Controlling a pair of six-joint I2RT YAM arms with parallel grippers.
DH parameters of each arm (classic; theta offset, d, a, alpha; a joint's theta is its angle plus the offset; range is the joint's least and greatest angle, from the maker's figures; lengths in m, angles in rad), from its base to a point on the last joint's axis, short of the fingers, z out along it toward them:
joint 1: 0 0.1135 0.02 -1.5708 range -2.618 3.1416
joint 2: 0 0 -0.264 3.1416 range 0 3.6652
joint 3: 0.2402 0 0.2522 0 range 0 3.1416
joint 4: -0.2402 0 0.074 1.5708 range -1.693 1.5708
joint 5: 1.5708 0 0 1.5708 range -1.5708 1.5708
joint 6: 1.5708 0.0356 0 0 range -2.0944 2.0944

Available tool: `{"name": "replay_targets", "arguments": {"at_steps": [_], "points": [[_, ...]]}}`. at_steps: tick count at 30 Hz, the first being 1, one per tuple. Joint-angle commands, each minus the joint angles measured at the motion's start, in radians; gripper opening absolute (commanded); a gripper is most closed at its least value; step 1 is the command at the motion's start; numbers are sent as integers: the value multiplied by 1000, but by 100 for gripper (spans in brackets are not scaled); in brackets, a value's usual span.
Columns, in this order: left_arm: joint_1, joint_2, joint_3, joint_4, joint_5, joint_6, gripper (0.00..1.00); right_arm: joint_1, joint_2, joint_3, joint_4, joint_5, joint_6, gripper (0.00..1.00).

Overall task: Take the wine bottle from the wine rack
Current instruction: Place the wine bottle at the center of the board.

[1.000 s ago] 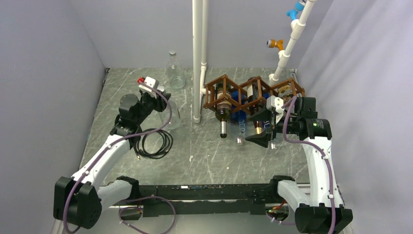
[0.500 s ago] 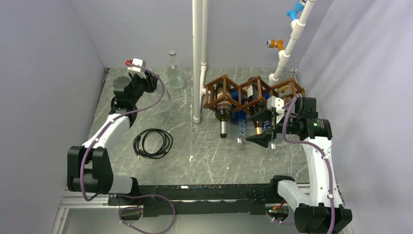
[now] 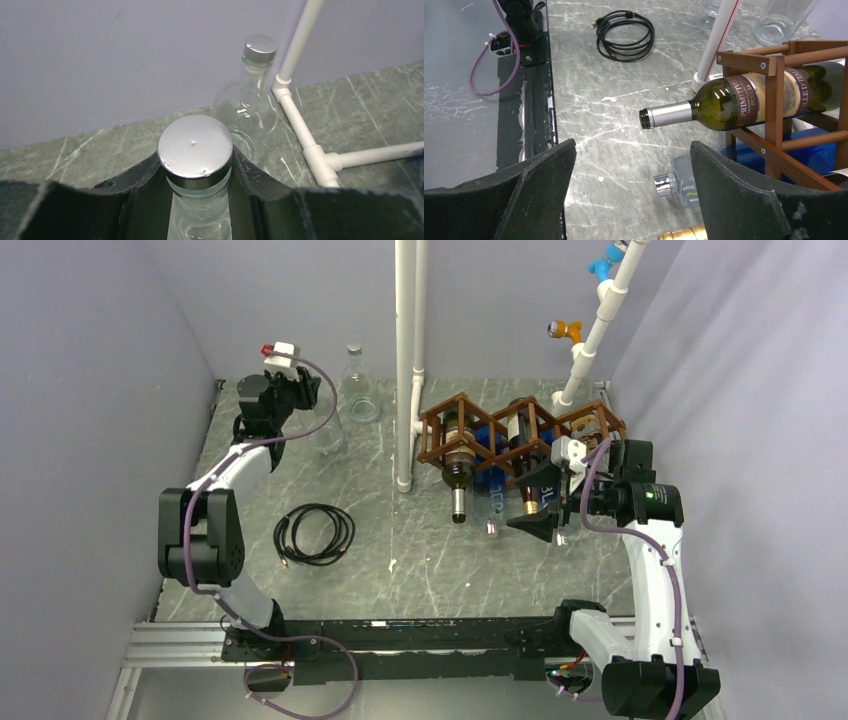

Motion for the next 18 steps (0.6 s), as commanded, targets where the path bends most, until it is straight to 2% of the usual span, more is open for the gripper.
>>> {"name": "replay_targets", "arguments": {"at_steps": [1, 18], "points": [[16, 17, 151, 286, 24, -18, 0, -17, 0, 9, -16, -43, -41, 87], [28, 250, 419, 205, 7, 5, 0, -53, 23, 21, -49, -75, -72, 88]]}}
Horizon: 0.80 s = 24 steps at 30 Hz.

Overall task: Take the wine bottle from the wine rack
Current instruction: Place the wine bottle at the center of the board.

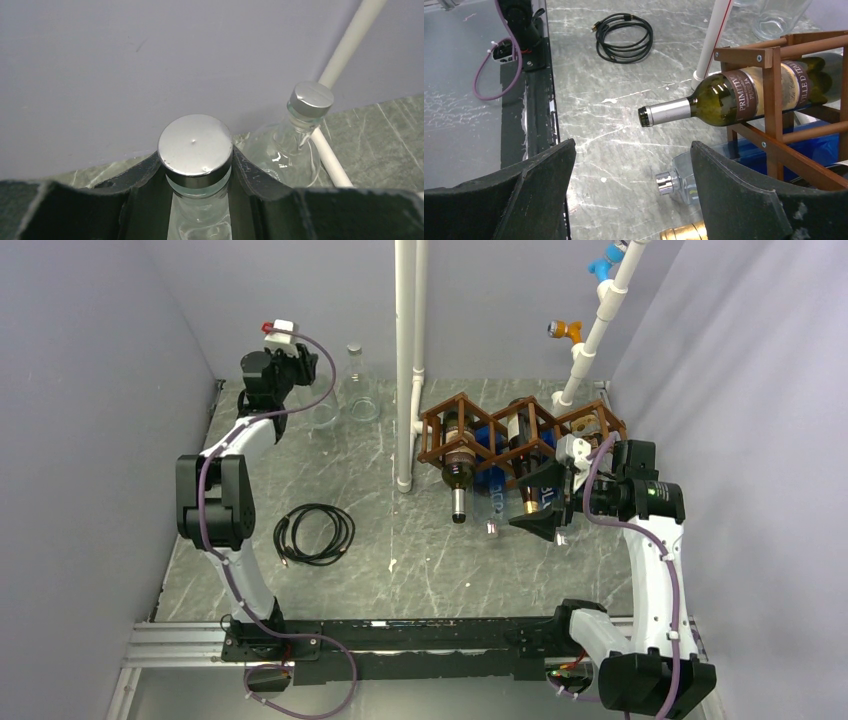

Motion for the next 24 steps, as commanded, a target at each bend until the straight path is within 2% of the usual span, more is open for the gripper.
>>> {"name": "replay_targets", "arguments": {"at_steps": [1, 10, 19, 22, 24], "points": [[2, 1, 148, 176, 8, 7, 0, -9, 7, 21, -5, -48, -41, 88], [2, 98, 243, 151, 11, 4, 0, -19, 21, 21, -4, -52, -40, 88], [2, 138, 226, 195, -10, -14, 0, -34, 29, 20, -1, -59, -37, 89], [1, 140, 205, 209, -3, -25, 6, -39, 30, 18, 0, -62, -35, 89], [1, 138, 187, 216, 4, -28, 16, -42, 29, 15, 3, -63, -34, 89]]}}
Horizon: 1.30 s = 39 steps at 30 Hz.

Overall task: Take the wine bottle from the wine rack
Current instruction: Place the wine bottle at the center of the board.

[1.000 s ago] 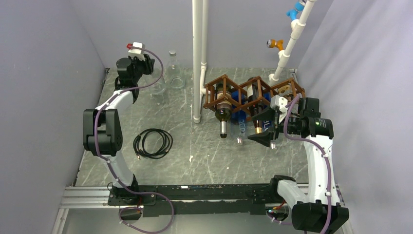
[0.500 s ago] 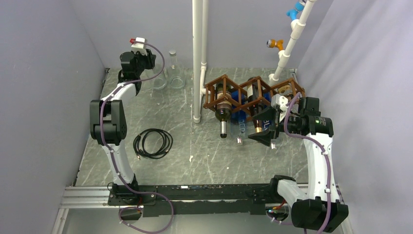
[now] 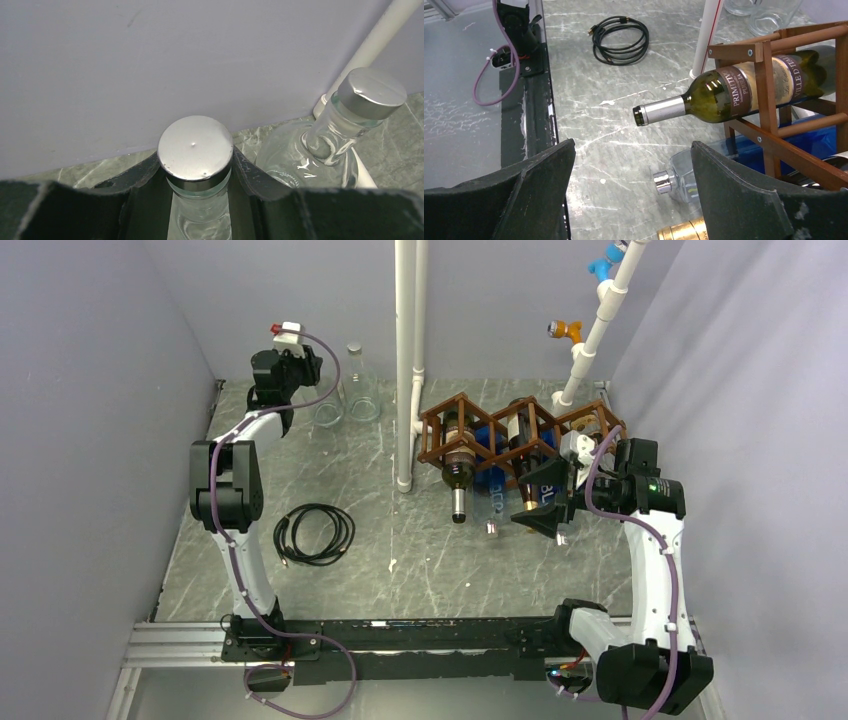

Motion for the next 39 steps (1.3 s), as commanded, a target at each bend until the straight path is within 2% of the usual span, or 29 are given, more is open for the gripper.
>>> {"name": "replay_targets", "arguments": {"at_steps": [1, 7, 12, 20, 28, 36, 39], "points": [[1, -44, 35, 238, 17, -26, 24, -10, -1, 13, 9, -47, -27, 89], [1, -78, -29, 247, 20, -24, 51, -16, -6, 9, 19, -49, -17, 89], [1, -138, -80, 266, 6, -36, 69, -23, -19, 0, 32, -49, -2, 89], [2, -274, -167, 223, -64, -55, 86, -40, -40, -6, 49, -50, 18, 89], [26, -497, -382, 126, -96, -211, 99, -67, -62, -10, 59, -48, 34, 89], [56, -730, -531, -56, -31, -340, 99, -97, -78, -9, 81, -55, 73, 90], [60, -797, -548, -185, -32, -412, 99, -112, -84, -7, 90, -55, 88, 90]]}}
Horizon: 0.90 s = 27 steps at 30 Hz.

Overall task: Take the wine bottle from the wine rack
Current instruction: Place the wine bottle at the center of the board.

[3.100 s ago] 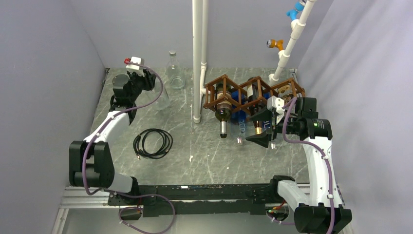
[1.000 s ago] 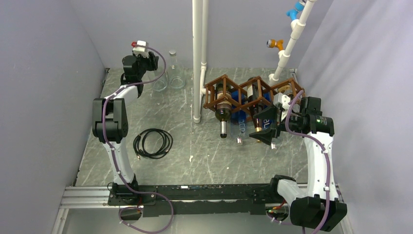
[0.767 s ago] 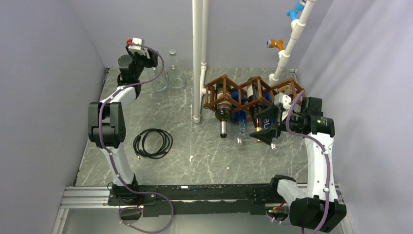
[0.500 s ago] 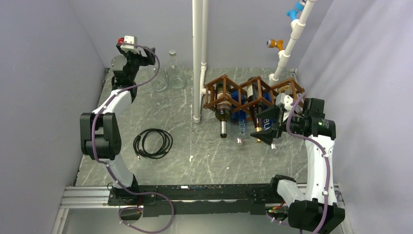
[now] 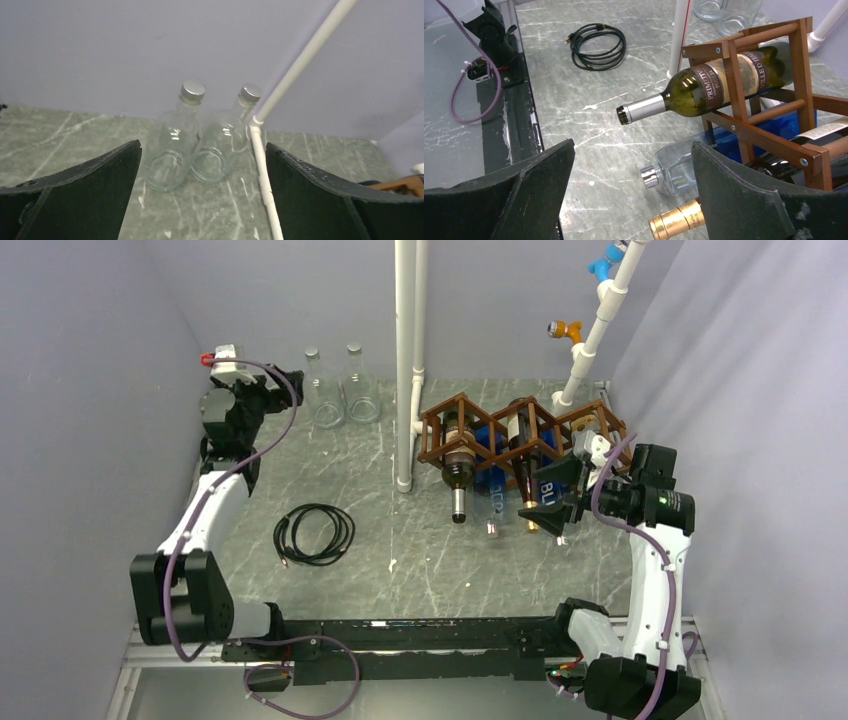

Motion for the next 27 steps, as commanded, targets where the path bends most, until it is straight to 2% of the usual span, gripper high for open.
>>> {"name": "replay_targets", "arguments": {"at_steps": [1, 5, 10, 18, 24, 27], "points": [[7, -112, -8, -195, 38, -130, 100, -22, -19, 0, 48, -45, 22, 90], [16, -170, 7, -385, 83, -203, 99, -40, -19, 8, 59, -41, 42, 90], [20, -255, -28, -483, 181, -218, 99, -61, -15, 30, 66, -21, 68, 90], [19, -370, -130, -584, 267, -125, 100, -94, 8, 70, 110, 28, 158, 90], [20, -377, -129, -785, 325, 15, 100, -121, 22, 93, 137, 69, 223, 90], [19, -406, -166, -772, 347, 14, 100, -129, 27, 103, 144, 101, 253, 90]]}}
